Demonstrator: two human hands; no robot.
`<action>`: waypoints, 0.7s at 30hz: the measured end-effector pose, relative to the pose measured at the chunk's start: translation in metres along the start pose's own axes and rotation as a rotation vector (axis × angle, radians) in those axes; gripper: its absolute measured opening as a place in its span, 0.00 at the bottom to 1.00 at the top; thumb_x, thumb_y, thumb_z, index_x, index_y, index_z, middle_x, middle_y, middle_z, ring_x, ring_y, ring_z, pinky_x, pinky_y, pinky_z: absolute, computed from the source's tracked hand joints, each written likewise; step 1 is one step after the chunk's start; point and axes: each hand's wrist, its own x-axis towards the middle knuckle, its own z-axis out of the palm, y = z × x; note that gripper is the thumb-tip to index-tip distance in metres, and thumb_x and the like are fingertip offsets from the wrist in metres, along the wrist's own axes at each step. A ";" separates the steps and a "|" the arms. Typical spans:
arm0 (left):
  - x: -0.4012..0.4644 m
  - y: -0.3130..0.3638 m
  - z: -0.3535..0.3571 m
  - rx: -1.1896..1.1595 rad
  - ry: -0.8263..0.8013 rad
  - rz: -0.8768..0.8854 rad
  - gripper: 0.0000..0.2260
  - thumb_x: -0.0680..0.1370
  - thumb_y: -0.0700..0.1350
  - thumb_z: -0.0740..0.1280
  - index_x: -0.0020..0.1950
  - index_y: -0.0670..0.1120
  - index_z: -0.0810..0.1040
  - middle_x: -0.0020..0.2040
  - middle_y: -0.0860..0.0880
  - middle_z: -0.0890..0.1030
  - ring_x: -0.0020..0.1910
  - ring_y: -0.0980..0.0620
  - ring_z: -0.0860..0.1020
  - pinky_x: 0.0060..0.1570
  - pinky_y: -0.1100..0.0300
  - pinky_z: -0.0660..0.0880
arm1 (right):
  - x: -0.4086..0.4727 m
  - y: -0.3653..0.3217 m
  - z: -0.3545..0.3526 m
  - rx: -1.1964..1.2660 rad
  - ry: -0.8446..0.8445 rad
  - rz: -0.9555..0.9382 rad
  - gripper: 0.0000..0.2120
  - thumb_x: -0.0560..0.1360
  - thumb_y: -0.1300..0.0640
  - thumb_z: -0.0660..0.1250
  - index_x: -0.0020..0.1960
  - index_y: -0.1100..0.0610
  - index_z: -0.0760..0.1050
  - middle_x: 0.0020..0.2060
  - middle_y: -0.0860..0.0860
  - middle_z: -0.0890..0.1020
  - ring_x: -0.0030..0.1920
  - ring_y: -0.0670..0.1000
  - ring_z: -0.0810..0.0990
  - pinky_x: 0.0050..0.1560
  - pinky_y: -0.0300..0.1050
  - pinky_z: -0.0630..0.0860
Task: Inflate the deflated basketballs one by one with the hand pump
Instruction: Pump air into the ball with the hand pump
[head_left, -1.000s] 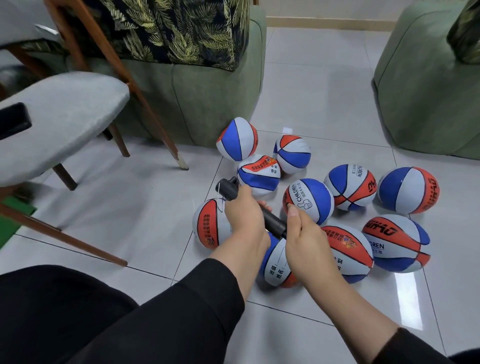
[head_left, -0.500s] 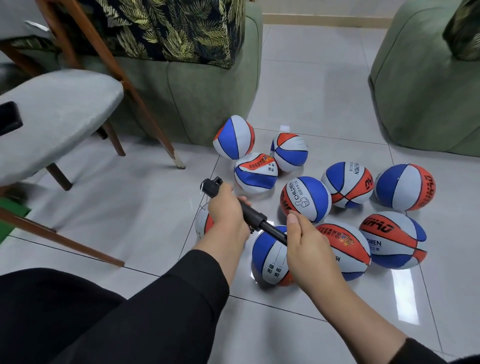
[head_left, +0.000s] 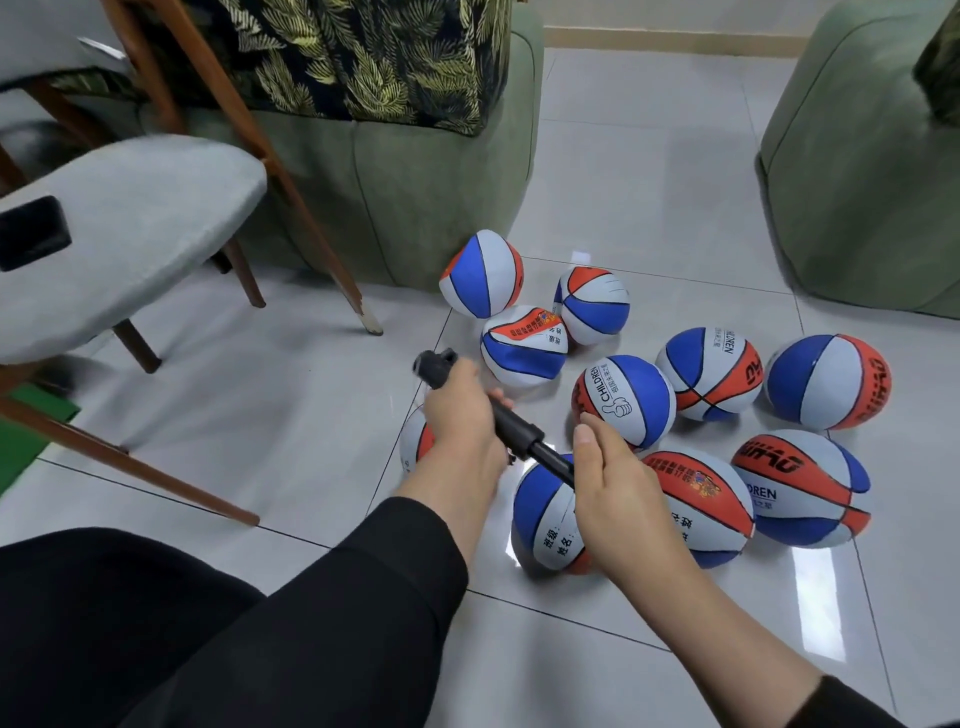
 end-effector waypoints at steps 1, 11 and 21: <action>0.007 0.006 -0.002 -0.027 0.021 0.002 0.04 0.79 0.44 0.67 0.48 0.44 0.74 0.26 0.48 0.75 0.26 0.50 0.73 0.35 0.58 0.76 | -0.001 0.002 -0.003 0.006 0.006 0.011 0.23 0.85 0.44 0.50 0.78 0.49 0.65 0.70 0.52 0.76 0.70 0.55 0.72 0.66 0.49 0.68; 0.000 0.000 0.005 -0.016 0.013 -0.020 0.04 0.80 0.47 0.66 0.49 0.47 0.74 0.25 0.51 0.76 0.27 0.51 0.75 0.39 0.56 0.76 | 0.004 0.001 -0.007 0.032 0.065 0.040 0.24 0.86 0.44 0.48 0.78 0.48 0.65 0.72 0.51 0.74 0.73 0.53 0.70 0.70 0.47 0.66; -0.013 -0.016 0.006 0.034 -0.025 -0.002 0.08 0.79 0.48 0.66 0.52 0.43 0.77 0.27 0.49 0.78 0.26 0.52 0.76 0.40 0.54 0.78 | 0.010 -0.010 0.004 0.018 0.012 -0.021 0.25 0.85 0.43 0.48 0.74 0.52 0.69 0.67 0.54 0.78 0.69 0.58 0.73 0.64 0.50 0.69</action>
